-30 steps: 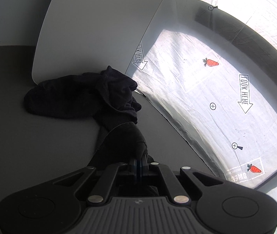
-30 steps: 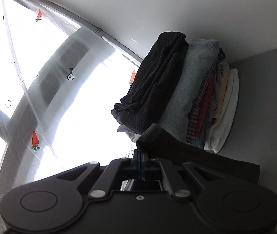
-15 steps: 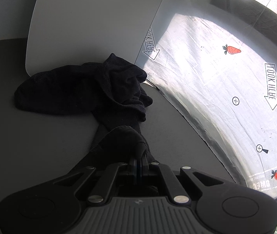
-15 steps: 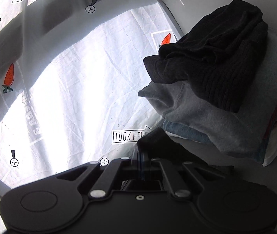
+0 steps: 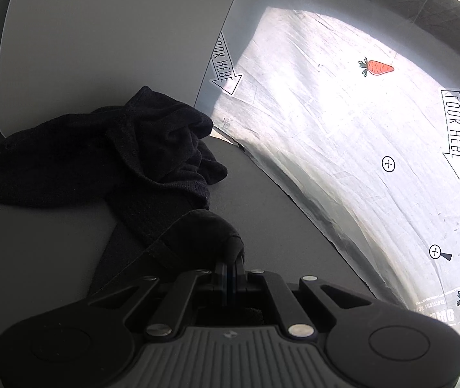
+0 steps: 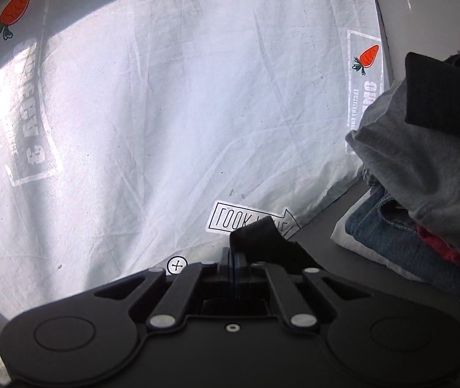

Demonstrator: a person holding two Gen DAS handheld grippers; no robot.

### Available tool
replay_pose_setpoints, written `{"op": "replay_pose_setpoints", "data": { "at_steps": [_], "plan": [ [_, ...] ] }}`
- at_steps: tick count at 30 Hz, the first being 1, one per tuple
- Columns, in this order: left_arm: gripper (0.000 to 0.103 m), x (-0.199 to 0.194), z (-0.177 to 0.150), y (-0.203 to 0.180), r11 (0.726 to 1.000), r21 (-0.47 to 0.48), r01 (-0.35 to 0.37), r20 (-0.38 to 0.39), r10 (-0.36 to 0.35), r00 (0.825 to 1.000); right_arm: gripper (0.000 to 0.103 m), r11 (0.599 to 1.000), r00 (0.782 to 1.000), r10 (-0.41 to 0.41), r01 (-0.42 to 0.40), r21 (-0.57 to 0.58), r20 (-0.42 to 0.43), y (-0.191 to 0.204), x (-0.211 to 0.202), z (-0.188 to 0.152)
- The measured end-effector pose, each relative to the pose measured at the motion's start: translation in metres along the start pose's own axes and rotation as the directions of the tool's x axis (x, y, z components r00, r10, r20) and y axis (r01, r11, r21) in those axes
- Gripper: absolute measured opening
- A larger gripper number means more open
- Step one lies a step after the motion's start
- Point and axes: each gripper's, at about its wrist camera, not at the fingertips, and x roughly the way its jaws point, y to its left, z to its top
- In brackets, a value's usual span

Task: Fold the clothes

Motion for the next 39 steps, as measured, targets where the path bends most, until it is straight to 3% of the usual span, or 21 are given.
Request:
{"op": "replay_pose_setpoints", "data": {
  "at_steps": [4, 5, 6, 7, 8, 9, 11, 13, 16, 18, 21, 24, 27, 31, 35, 37, 39],
  "plan": [
    [0.012, 0.038, -0.003, -0.014, 0.997, 0.023, -0.069, -0.062, 0.070, 0.996, 0.007, 0.996, 0.995, -0.055, 0.048, -0.081, -0.086, 0.021, 0.049, -0.008],
    [0.014, 0.043, -0.003, -0.016, 0.997, 0.006, -0.071, -0.068, 0.071, 0.995, 0.014, 0.992, 0.992, -0.077, 0.065, -0.112, -0.104, 0.026, 0.056, -0.011],
    [0.015, 0.046, -0.003, -0.017, 0.997, -0.007, -0.070, -0.071, 0.070, 0.995, 0.030, 0.989, 0.990, -0.090, 0.076, -0.131, -0.105, 0.029, 0.056, -0.015],
    [0.022, 0.043, -0.004, -0.017, 0.998, -0.012, -0.064, -0.062, 0.063, 0.996, 0.044, 0.987, 0.991, -0.093, 0.078, -0.141, -0.098, 0.030, 0.053, -0.018],
    [0.033, 0.040, -0.004, -0.018, 0.998, -0.011, -0.057, -0.052, 0.057, 0.997, 0.049, 0.986, 0.993, -0.083, 0.070, -0.149, -0.087, 0.031, 0.045, -0.022],
    [0.038, 0.035, -0.004, -0.020, 0.998, 0.014, -0.053, -0.036, 0.054, 0.998, 0.059, 0.985, 0.994, -0.068, 0.054, -0.164, -0.083, 0.032, 0.036, -0.027],
    [0.061, 0.024, -0.005, -0.027, 0.993, 0.097, -0.065, 0.000, 0.065, 0.998, 0.070, 0.976, 0.994, -0.051, 0.030, -0.217, -0.093, 0.034, 0.019, -0.039],
    [0.067, 0.011, -0.007, -0.039, 0.974, 0.207, -0.086, 0.029, 0.082, 0.996, 0.081, 0.949, 0.992, -0.044, 0.006, -0.316, -0.115, 0.037, -0.001, -0.060],
    [0.074, -0.008, -0.015, -0.053, 0.948, 0.315, -0.049, 0.033, 0.040, 0.999, 0.088, 0.896, 0.987, -0.034, -0.040, -0.442, -0.158, 0.037, -0.029, -0.093],
    [0.079, -0.019, -0.029, -0.063, 0.928, 0.373, 0.010, 0.001, -0.011, 1.000, 0.089, 0.890, 0.979, -0.038, -0.058, -0.452, -0.201, 0.028, -0.039, -0.113],
    [0.081, -0.029, -0.060, -0.078, 0.885, 0.458, 0.085, -0.075, -0.057, 0.996, 0.089, 0.902, 0.967, -0.104, -0.007, -0.431, -0.232, 0.006, -0.042, -0.134],
    [0.082, -0.029, -0.090, -0.086, 0.852, 0.510, 0.122, -0.158, -0.046, 0.986, 0.091, 0.917, 0.956, -0.202, 0.108, -0.384, -0.214, -0.026, -0.040, -0.138],
    [0.083, -0.027, -0.116, -0.083, 0.821, 0.557, 0.129, -0.212, -0.010, 0.977, 0.091, 0.948, 0.953, -0.224, 0.164, -0.273, -0.203, -0.057, -0.044, -0.127],
    [0.088, -0.020, -0.141, -0.076, 0.779, 0.616, 0.117, -0.241, 0.044, 0.970, 0.090, 0.937, 0.947, -0.301, 0.271, -0.220, -0.114, -0.079, -0.058, -0.112],
    [0.093, -0.011, -0.158, -0.070, 0.754, 0.650, 0.095, -0.239, 0.084, 0.968, 0.074, 0.944, 0.944, -0.318, 0.306, -0.128, -0.088, -0.105, -0.056, -0.098],
    [0.098, -0.006, -0.164, -0.072, 0.731, 0.677, 0.084, -0.224, 0.096, 0.970, 0.056, 0.951, 0.948, -0.302, 0.292, -0.098, -0.103, -0.115, -0.047, -0.093],
    [0.102, -0.002, -0.165, -0.075, 0.720, 0.691, 0.071, -0.218, 0.114, 0.969, 0.052, 0.952, 0.948, -0.299, 0.289, -0.097, -0.109, -0.118, -0.039, -0.093]
  ]
}}
